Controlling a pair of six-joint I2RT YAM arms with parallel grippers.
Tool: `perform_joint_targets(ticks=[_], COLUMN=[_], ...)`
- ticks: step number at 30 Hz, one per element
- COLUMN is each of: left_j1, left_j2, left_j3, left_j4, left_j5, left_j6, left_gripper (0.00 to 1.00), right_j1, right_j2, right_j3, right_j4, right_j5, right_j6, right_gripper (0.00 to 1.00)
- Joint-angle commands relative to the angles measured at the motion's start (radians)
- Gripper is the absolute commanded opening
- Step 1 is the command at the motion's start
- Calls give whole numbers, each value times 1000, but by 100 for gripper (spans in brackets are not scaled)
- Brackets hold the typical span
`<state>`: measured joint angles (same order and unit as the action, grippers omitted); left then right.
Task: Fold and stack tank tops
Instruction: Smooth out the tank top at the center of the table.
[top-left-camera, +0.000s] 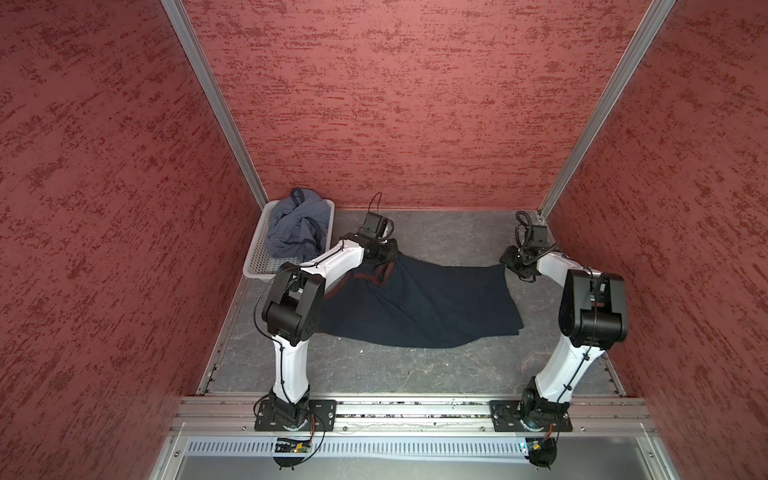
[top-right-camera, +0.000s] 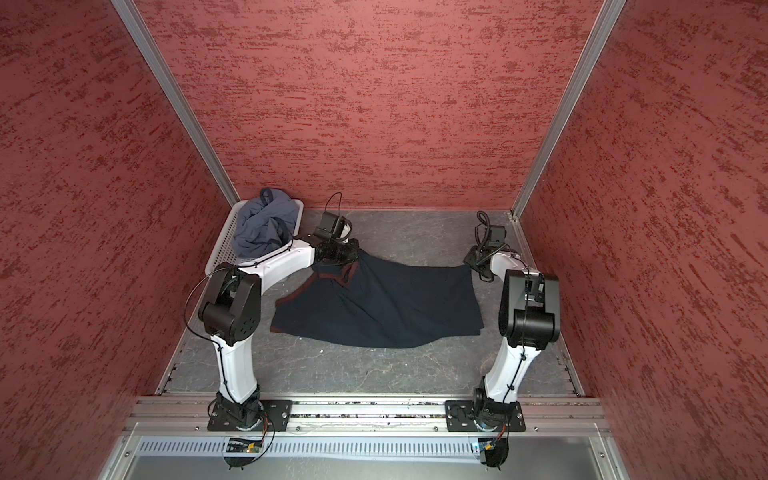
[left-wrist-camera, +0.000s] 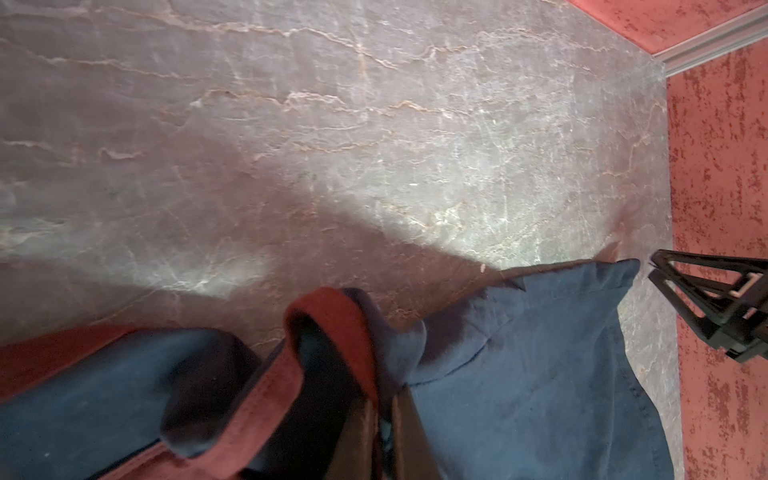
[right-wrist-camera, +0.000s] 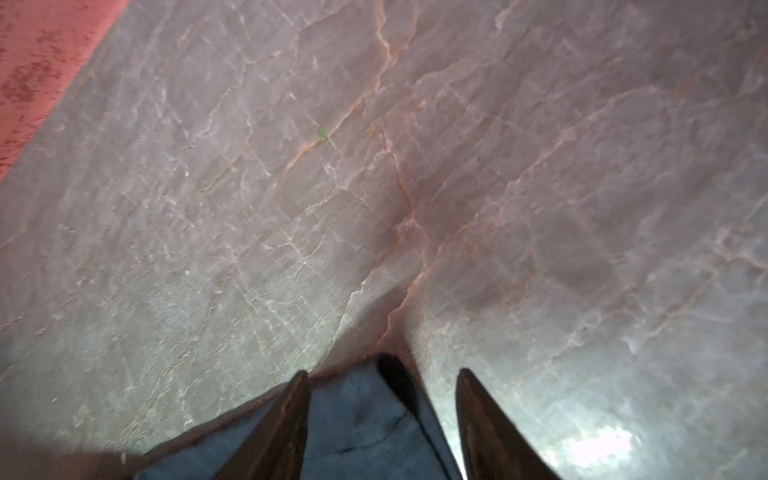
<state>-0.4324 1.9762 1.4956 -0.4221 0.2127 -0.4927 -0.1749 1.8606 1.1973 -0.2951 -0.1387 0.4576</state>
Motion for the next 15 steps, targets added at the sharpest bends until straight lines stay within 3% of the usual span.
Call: perform_joint_targets(ticks=[1, 6, 15], left_j1=[12, 20, 21], left_j2=[12, 23, 58], left_j3=[-6, 3, 41], left_j4=[36, 39, 15], left_j5=[13, 18, 32], left_j6=[-10, -17, -11], left_gripper=[1, 1, 2], right_j1=[-35, -34, -15], right_j2=[-58, -65, -16], right_j3=[-43, -132, -118], right_j4=[56, 127, 163], right_j5=[-65, -160, -216], right_j6=[-2, 23, 13], right_gripper=[53, 45, 44])
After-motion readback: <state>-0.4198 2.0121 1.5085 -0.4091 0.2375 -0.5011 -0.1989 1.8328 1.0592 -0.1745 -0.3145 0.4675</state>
